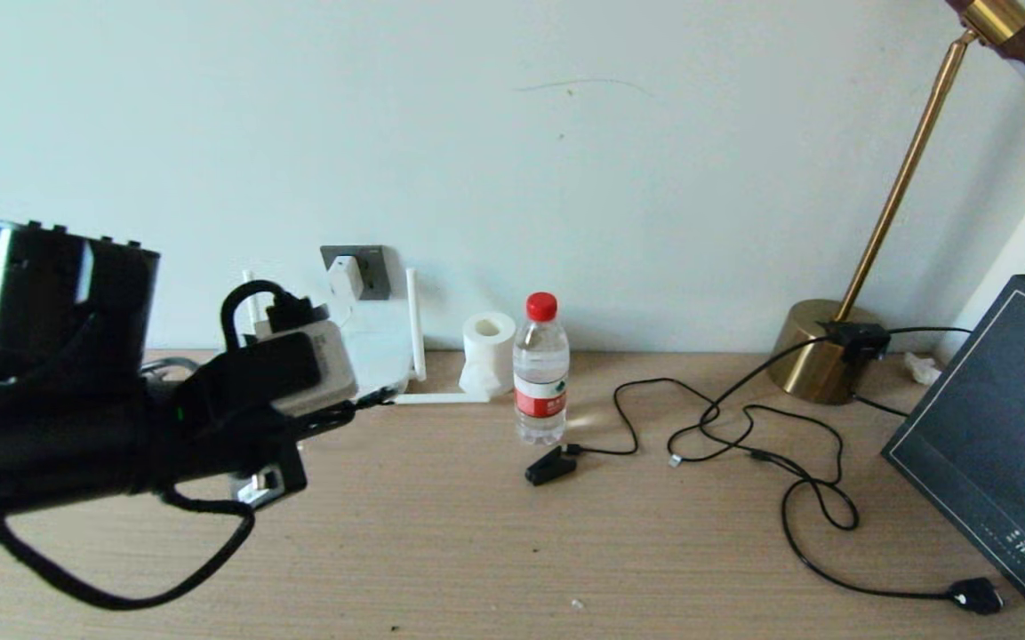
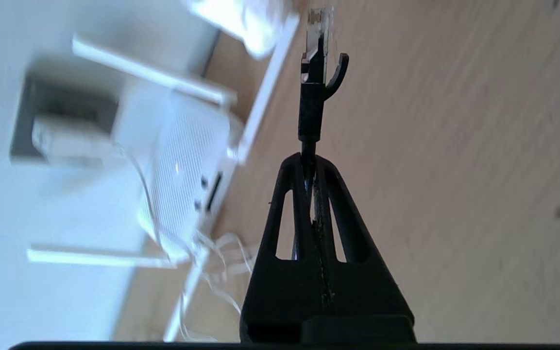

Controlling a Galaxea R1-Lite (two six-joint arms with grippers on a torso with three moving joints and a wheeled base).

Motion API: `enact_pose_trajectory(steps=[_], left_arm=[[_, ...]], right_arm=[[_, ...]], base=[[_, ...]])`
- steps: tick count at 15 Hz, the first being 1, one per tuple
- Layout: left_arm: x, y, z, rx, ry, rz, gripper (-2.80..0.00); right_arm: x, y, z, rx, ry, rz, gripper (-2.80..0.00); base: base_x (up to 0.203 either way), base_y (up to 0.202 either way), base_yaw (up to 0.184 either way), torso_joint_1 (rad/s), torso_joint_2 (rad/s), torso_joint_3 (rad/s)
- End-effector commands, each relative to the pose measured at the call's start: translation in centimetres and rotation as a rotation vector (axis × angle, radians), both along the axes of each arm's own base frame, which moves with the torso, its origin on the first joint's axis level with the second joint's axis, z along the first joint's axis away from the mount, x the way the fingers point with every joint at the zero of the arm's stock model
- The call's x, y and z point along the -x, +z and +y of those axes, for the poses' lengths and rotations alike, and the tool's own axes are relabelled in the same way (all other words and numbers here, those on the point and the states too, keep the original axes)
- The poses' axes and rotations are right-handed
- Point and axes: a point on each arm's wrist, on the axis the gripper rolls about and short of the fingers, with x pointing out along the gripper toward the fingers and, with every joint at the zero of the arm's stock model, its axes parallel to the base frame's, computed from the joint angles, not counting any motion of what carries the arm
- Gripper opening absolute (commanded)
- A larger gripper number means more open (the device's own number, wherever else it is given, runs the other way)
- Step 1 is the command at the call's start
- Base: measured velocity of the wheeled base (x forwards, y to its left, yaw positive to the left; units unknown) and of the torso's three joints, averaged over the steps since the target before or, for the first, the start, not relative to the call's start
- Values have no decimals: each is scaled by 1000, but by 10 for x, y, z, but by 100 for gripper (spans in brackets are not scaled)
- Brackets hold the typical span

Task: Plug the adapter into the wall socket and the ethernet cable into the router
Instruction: Hand it to the other hand

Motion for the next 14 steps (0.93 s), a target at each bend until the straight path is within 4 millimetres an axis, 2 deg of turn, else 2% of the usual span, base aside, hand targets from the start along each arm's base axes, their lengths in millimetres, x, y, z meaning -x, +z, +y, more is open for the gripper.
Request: enact_pose_trajectory(steps=[1, 3, 4, 5, 7, 9, 11, 14], left_arm=[[-17, -6, -20, -21, -41, 26, -280], [-15, -7, -32, -21, -85, 30, -280], [-11, -7, -37, -19, -109, 31, -280], [-7, -6, -40, -14, -128, 27, -280], [-3, -2, -48, -3, -163, 13, -280], [-1, -2, -51, -1, -180, 14, -280], [-2, -3, -52, 4, -191, 18, -280], [0, 0, -51, 16, -203, 14, -280]], right_arm=[[0, 0, 0, 11, 5, 5, -280], [0, 0, 0, 17, 10, 0, -280], [0, 7, 0, -1, 8, -30, -280], [0, 24, 0, -38, 9, -93, -280], [8, 80, 3, -122, 78, -236, -280], [12, 126, 8, -208, 291, -229, -280], [-11, 145, 11, -319, 503, -83, -280], [-60, 167, 10, -488, 640, 106, -280]], base=[[0, 0, 0, 0, 0, 0], [0, 0, 0, 0, 0, 0], [0, 0, 0, 0, 0, 0], [0, 0, 0, 0, 0, 0], [0, 0, 0, 0, 0, 0], [0, 0, 0, 0, 0, 0], [0, 0, 0, 0, 0, 0], [0, 0, 0, 0, 0, 0]])
